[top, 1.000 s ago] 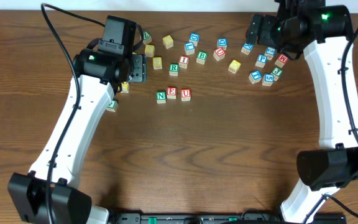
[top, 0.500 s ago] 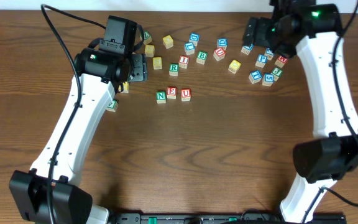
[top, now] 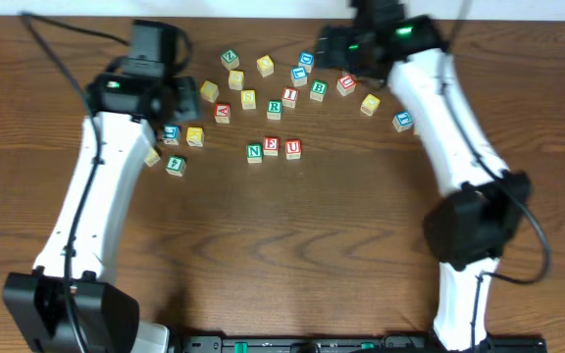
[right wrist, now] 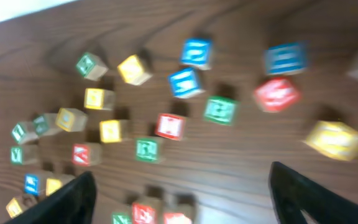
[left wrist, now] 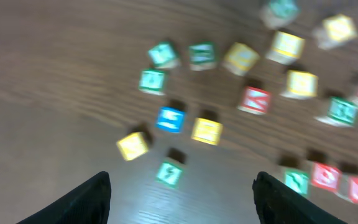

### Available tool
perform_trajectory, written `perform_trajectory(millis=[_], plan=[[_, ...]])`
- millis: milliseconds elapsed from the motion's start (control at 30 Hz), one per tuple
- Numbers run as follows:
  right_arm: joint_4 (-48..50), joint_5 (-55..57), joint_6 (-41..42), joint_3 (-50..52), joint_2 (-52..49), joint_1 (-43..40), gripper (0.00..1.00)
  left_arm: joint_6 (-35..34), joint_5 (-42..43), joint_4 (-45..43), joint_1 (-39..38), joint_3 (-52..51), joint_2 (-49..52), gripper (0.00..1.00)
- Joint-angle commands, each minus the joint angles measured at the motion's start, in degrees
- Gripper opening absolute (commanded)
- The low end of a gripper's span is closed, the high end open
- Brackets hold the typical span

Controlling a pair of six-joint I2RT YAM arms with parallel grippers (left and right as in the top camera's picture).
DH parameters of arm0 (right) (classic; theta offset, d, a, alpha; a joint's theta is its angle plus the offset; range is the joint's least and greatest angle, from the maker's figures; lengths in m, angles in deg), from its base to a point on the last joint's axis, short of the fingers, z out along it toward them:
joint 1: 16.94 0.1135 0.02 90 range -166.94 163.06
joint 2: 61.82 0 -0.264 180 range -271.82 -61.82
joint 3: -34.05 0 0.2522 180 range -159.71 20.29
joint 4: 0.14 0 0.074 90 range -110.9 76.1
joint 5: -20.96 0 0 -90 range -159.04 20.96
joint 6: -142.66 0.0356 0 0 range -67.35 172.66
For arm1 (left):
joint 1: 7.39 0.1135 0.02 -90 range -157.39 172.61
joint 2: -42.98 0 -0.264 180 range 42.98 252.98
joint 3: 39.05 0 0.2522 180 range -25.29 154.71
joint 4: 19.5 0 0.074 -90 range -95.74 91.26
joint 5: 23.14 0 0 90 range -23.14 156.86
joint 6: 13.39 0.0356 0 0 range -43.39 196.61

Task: Spell out NEURIPS
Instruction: 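Move the right gripper over the green R block and grasp it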

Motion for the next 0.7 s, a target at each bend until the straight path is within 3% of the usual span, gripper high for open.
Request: perform_trajectory(millis=[0, 200, 367, 667], plan=[[3.96, -0.46, 6.40, 0.02, -5.35, 4.42, 0.78, -1.57, -1.38, 0.96, 3.87, -0.02, 0.57, 0.72], [9.40, 0.24, 10.05, 0.02, -10.73, 9.42, 0.69, -2.23, -1.38, 1.99, 7.45, -0.02, 0.57, 0.72], [8.39, 7.61, 10.34, 0.02, -11.56, 12.07, 0.62, -2.21, -1.38, 2.01, 7.98, -0.02, 0.57, 0.72], [8.72, 17.49, 10.32, 0.02, -14.53, 14.64, 0.59, -2.21, -1.38, 2.01, 7.98, -0.02, 0.57, 0.72]])
